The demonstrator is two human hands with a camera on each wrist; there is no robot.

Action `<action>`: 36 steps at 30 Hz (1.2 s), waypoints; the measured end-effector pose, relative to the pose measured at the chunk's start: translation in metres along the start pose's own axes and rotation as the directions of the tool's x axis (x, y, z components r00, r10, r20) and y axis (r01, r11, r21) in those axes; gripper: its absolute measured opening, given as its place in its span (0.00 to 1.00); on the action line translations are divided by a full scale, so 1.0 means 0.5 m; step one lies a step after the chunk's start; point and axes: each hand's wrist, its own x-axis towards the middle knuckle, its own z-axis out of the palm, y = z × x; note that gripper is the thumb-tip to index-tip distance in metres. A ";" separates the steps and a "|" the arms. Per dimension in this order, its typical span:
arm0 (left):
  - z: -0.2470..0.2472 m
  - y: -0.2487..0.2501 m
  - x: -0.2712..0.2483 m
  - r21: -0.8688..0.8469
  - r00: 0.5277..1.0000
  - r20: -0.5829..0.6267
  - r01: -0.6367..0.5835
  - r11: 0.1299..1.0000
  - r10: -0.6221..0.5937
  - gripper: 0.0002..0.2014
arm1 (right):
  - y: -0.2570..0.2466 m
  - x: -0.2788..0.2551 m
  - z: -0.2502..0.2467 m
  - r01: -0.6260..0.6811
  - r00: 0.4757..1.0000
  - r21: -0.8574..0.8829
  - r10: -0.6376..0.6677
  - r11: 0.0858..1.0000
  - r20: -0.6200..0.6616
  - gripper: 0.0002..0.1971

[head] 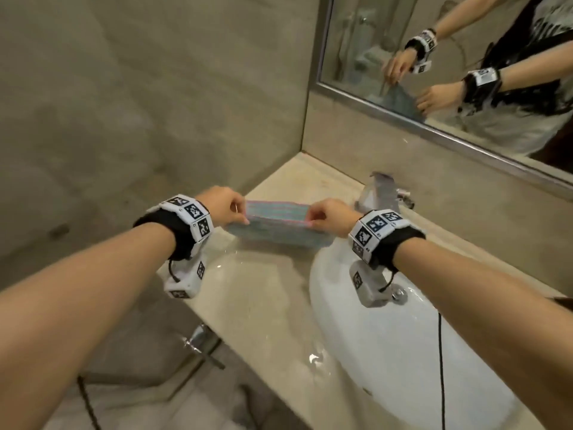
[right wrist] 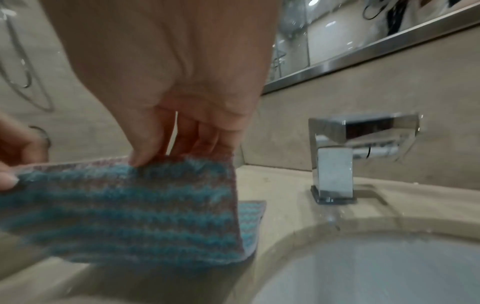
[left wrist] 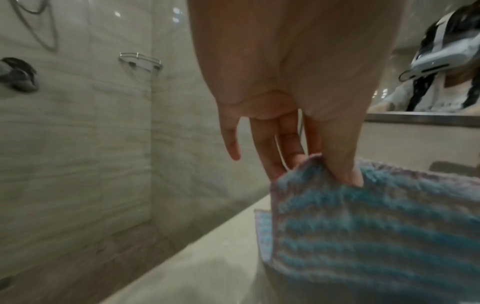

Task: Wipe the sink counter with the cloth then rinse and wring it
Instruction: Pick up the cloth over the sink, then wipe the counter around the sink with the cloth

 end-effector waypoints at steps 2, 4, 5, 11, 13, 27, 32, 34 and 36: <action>0.045 -0.017 -0.022 0.002 0.996 0.088 0.016 1.000 -0.016 0.13 | 0.006 0.002 0.040 0.017 0.998 -0.020 -0.016 1.000 0.055 0.11; 0.074 -0.029 -0.030 0.001 0.993 0.120 0.021 1.000 -0.021 0.13 | 0.009 0.005 0.063 0.038 0.997 -0.024 -0.036 0.999 0.074 0.11; 0.081 -0.035 -0.026 0.005 0.994 0.111 0.025 1.000 -0.025 0.13 | 0.011 0.007 0.069 0.039 0.997 -0.012 -0.038 0.999 0.070 0.11; 0.082 -0.028 0.070 0.079 0.941 -0.322 0.137 0.987 -0.105 0.16 | 0.032 0.055 0.074 -0.098 0.900 0.038 0.105 0.994 -0.423 0.13; 0.080 -0.009 0.102 0.064 0.860 -0.493 0.186 0.980 -0.131 0.23 | 0.037 0.067 0.077 -0.176 0.872 0.015 0.163 0.984 -0.461 0.21; 0.170 -0.002 0.311 0.276 0.939 0.284 -0.276 0.920 0.197 0.32 | 0.136 0.167 0.142 -0.334 0.941 -0.244 0.337 0.910 -0.028 0.31; 0.157 0.041 0.403 0.279 0.919 0.272 -0.360 0.890 0.286 0.32 | 0.171 0.209 0.108 -0.479 0.877 -0.212 0.474 0.852 -0.075 0.30; 0.151 0.064 0.439 0.288 0.904 0.289 -0.396 0.872 0.315 0.32 | 0.185 0.224 0.095 -0.549 0.836 -0.178 0.541 0.817 -0.095 0.29; 0.140 0.087 0.477 0.289 0.894 0.297 -0.419 0.861 0.335 0.32 | 0.197 0.242 0.085 -0.594 0.804 -0.147 0.587 0.791 -0.092 0.30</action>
